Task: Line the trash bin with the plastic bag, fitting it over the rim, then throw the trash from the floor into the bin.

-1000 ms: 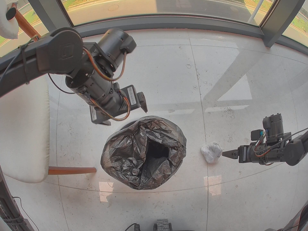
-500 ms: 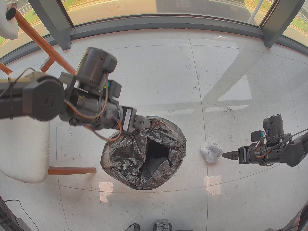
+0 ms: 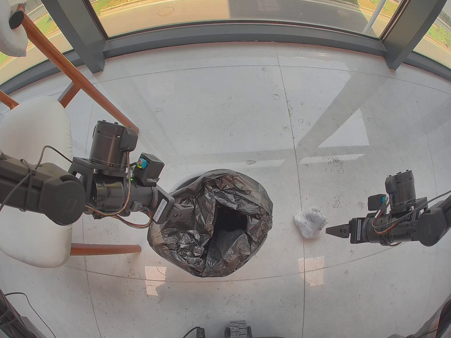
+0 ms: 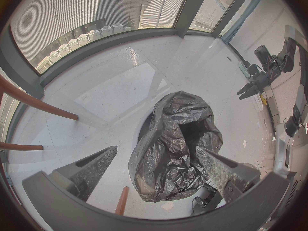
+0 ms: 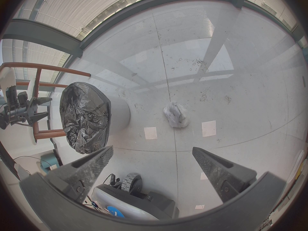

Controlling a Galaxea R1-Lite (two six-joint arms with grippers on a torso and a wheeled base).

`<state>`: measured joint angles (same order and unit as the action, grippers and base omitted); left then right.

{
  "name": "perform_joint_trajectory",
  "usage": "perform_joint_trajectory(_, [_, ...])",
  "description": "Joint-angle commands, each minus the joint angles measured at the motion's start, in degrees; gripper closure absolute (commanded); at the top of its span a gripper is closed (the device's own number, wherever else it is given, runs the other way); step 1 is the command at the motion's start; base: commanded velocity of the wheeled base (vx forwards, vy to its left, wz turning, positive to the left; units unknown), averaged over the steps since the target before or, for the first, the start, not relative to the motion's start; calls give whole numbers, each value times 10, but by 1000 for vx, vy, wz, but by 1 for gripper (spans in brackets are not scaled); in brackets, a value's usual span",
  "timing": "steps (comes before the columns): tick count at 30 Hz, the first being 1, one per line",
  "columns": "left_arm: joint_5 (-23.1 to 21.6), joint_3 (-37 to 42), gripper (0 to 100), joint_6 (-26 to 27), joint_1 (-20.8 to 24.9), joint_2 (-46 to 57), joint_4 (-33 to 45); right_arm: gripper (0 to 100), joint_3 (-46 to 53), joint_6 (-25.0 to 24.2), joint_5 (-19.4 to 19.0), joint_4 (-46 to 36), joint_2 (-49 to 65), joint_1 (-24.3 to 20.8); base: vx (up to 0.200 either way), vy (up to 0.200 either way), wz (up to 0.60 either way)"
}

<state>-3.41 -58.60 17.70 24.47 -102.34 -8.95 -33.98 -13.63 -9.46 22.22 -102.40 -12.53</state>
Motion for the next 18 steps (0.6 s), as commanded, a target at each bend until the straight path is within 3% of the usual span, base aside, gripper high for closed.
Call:
perform_joint_trajectory(1, [-1, 7, 0, 2, -8, -27, -6, 0, 2, 0, 1, 0, 0, 0, 0, 0, 0])
perform_joint_trajectory(13, [-1, -45, 0, 2, -8, -88, -12, 0, 4, 0, 1, 0, 8, 0, 0, 0, 0])
perform_joint_trajectory(18, [-1, -49, 0, 3, -7, -114, -53, 0, 5, -1, 1, 0, 11, 1, 0, 0, 0])
